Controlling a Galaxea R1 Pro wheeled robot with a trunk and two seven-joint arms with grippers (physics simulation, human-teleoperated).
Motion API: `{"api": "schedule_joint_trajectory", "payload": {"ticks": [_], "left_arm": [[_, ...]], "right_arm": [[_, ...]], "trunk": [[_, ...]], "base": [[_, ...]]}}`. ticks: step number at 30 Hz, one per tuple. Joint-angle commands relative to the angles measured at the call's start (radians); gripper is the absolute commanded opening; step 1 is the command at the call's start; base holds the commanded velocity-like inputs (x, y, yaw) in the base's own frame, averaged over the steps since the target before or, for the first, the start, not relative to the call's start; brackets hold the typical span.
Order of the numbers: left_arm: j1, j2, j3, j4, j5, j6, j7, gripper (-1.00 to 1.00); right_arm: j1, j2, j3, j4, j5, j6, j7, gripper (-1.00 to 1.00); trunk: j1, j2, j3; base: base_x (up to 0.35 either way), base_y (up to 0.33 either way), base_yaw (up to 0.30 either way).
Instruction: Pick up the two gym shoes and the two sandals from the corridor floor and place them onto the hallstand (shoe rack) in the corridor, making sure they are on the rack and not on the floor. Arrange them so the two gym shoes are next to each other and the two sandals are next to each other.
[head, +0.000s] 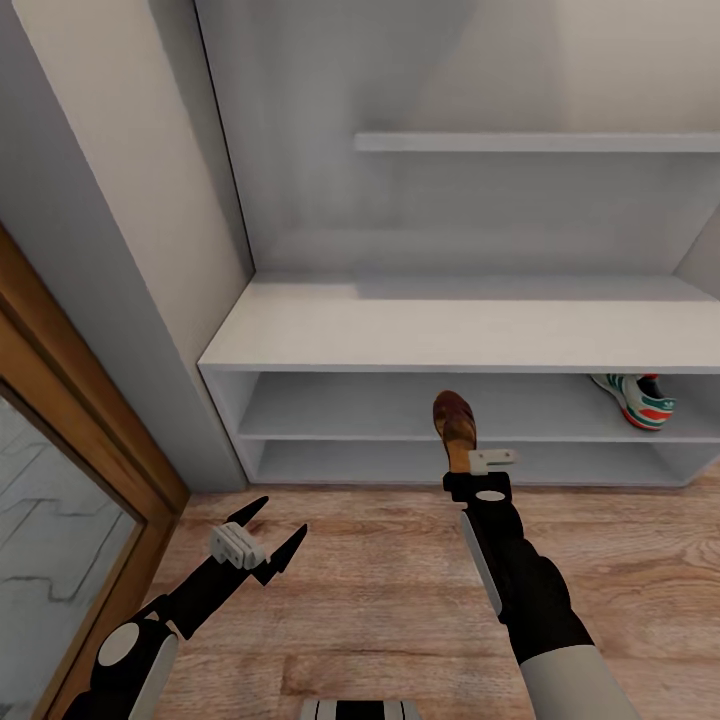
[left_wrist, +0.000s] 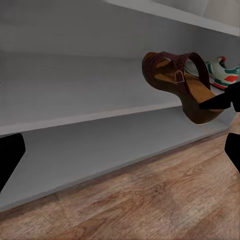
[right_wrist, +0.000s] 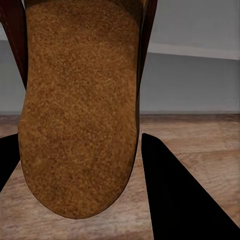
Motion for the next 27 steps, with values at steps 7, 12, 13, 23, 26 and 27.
{"api": "schedule_joint_trajectory", "payload": {"ticks": [7, 12, 13, 23, 26, 27], "left_arm": [[0.000, 0.000, 0.000, 0.000, 0.000, 0.000, 0.000, 1.00], [0.000, 0.000, 0.000, 0.000, 0.000, 0.000, 0.001, 1.00], [0.000, -0.001, 0.000, 0.000, 0.000, 0.000, 0.001, 1.00], [0.000, -0.001, 0.000, 0.000, 0.000, 0.000, 0.003, 1.00], [0.000, -0.001, 0.000, 0.000, 0.000, 0.000, 0.002, 1.00], [0.000, -0.001, -0.001, 0.000, 0.000, 0.000, 0.001, 1.00]], "right_arm": [[0.000, 0.000, 0.000, 0.001, -0.003, -0.001, -0.002, -1.00], [0.000, 0.000, 0.000, 0.001, -0.003, -0.001, -0.002, -1.00], [0.000, 0.000, 0.000, 0.001, -0.003, -0.001, -0.002, -1.00], [0.000, 0.000, 0.000, 0.001, -0.003, -0.001, -0.002, -1.00], [0.000, -0.001, 0.000, 0.001, -0.003, -0.001, -0.002, -1.00], [0.000, -0.001, 0.000, 0.001, -0.003, -0.001, -0.002, -1.00]], "trunk": [[0.000, 0.000, 0.000], [0.000, 0.000, 0.000], [0.000, 0.000, 0.000], [0.000, 0.000, 0.000], [0.000, 0.000, 0.000], [0.000, 0.000, 0.000]], "base": [[0.000, 0.000, 0.000], [0.000, 0.000, 0.000], [0.006, 0.000, 0.000], [0.131, 0.000, 0.000], [0.233, 0.000, 0.000], [0.194, 0.000, 0.000]]}}
